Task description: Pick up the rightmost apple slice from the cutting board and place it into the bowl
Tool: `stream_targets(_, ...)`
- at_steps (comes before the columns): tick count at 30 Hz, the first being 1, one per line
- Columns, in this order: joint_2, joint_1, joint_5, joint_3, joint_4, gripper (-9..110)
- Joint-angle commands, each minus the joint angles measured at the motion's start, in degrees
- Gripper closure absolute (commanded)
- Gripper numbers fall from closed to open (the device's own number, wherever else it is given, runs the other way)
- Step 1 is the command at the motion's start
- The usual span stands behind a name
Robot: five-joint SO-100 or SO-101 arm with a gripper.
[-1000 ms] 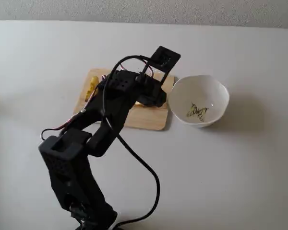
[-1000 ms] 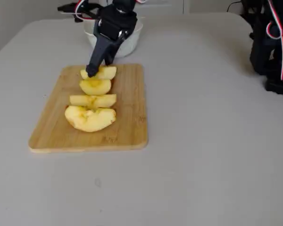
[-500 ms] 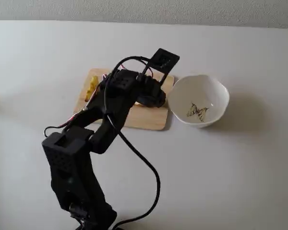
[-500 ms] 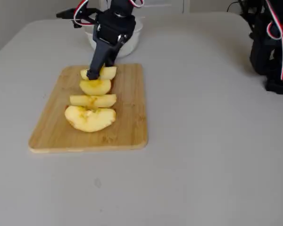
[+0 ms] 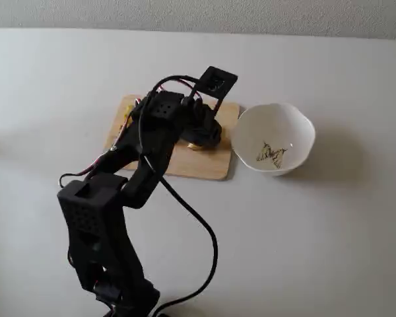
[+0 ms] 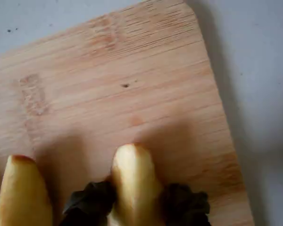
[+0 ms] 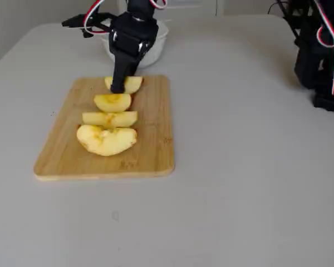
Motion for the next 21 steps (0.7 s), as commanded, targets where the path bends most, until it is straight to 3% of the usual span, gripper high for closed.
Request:
stream_targets(1, -1.5, -2.0, -0.3, 0.1, 2.7, 89)
stream_targets(6, -1.4, -2.3, -0.4, -0.1, 4.2, 101)
stream_targets(14, -3.2, -1.9, 1.1, -4.8, 7.3, 101)
stream_targets(21, 1.0, -2.3, 9.1, -7.9, 6.2, 101)
